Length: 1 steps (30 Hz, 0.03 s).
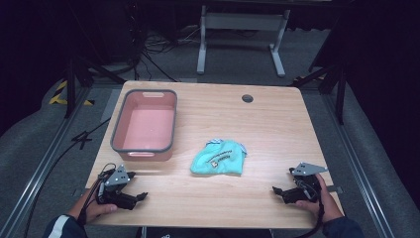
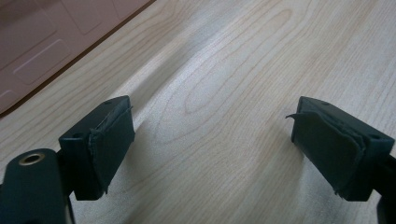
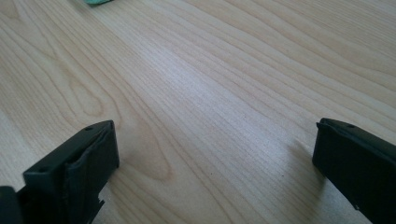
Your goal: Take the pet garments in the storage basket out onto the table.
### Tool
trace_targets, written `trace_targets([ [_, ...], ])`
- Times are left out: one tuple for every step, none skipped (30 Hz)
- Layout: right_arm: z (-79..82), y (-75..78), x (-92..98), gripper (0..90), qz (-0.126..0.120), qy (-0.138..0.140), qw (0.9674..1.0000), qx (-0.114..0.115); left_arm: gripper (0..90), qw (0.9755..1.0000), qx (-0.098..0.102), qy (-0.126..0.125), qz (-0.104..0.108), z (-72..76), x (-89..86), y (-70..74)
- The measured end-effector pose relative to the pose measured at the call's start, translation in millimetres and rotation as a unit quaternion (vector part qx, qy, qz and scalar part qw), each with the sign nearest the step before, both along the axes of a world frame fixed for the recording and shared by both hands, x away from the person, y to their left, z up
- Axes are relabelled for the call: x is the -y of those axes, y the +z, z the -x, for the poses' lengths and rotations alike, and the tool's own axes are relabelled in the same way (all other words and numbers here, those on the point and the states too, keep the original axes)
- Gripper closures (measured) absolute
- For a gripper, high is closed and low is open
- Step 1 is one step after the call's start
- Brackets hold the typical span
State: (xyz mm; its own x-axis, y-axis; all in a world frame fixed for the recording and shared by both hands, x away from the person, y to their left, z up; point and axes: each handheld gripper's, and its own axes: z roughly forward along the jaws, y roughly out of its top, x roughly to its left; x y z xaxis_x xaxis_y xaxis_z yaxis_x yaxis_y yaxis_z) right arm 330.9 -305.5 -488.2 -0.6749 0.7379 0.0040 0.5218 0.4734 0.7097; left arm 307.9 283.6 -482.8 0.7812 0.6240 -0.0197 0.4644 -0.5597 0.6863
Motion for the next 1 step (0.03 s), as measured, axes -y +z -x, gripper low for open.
trace_targets([
  [0.1, 0.0, 0.0, 0.6, -0.002, 0.0, 1.0, 0.0, 12.8, 1.0, -0.002, -0.001, 0.001, -0.3, 0.1, -0.1],
])
